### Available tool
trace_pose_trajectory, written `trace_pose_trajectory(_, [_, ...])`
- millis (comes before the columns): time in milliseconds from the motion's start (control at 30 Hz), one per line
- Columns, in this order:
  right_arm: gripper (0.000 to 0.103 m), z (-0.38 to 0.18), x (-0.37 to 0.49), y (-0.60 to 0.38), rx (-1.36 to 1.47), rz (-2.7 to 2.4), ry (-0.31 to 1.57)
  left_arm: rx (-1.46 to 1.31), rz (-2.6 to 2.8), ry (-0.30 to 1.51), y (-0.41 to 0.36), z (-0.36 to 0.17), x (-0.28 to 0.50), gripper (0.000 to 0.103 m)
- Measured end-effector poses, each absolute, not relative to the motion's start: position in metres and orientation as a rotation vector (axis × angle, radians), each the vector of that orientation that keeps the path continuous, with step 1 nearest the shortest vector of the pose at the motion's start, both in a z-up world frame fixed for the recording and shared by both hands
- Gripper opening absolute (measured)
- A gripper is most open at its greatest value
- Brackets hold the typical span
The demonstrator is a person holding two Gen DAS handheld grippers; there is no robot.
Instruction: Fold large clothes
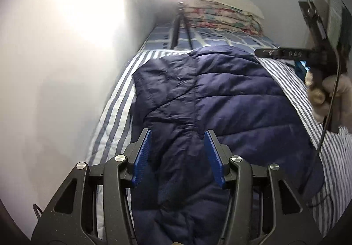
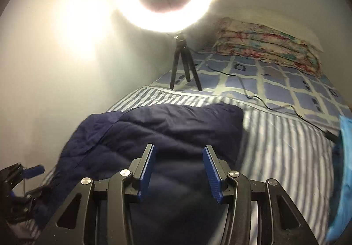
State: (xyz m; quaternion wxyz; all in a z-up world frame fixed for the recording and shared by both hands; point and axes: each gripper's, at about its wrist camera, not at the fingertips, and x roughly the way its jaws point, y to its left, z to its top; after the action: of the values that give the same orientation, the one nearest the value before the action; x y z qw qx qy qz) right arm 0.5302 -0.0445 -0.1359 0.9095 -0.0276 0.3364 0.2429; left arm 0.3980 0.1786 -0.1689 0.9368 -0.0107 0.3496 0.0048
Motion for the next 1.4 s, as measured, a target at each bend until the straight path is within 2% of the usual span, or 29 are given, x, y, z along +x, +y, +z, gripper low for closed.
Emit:
trace_pose_trajectory(367, [0.048,-0.205,0.585,-0.001,-0.165,0.449,0.868,-0.063,-0.013,0.769,0.196,-0.214,0.407,0.055])
trace_pose_trajectory(500, [0.048,-0.192,0.573,0.001,-0.232,0.436,0.844,-0.077,0.010,0.749,0.199,-0.201,0.391,0.055])
trace_pose_trajectory(567, [0.053,-0.179,0.561,-0.012,-0.186,0.455,0.807,-0.145,-0.008,0.723,0.205,-0.193,0.377,0.058])
trace_pose_trajectory(600, [0.060,-0.171,0.553,-0.025,-0.135,0.465,0.784,-0.192,-0.030,0.717,0.210,-0.189,0.369,0.065])
trace_pose_trajectory(633, [0.070,-0.163,0.545,-0.039,-0.068,0.481,0.763,-0.243,-0.053,0.713,0.215,-0.186,0.362,0.068])
trace_pose_trajectory(667, [0.075,-0.157,0.536,-0.054,0.003,0.499,0.745,-0.290,-0.073,0.709,0.220,-0.183,0.355,0.071])
trace_pose_trajectory(700, [0.084,-0.152,0.524,-0.073,0.081,0.536,0.734,-0.319,-0.089,0.707,0.224,-0.182,0.350,0.072])
trace_pose_trajectory(733, [0.088,-0.151,0.517,-0.084,0.122,0.558,0.737,-0.343,-0.108,0.715,0.229,-0.179,0.348,0.072])
trace_pose_trajectory(867, [0.088,-0.171,0.497,-0.129,0.242,0.636,0.830,-0.380,-0.107,0.773,0.240,-0.181,0.358,0.081])
trace_pose_trajectory(1100, [0.089,-0.228,0.494,-0.167,0.406,0.668,0.949,-0.484,-0.187,0.938,0.253,-0.195,0.410,0.081])
trace_pose_trajectory(1400, [0.089,-0.237,0.499,-0.147,0.436,0.804,0.994,-0.541,-0.222,1.044,0.265,-0.208,0.459,0.081])
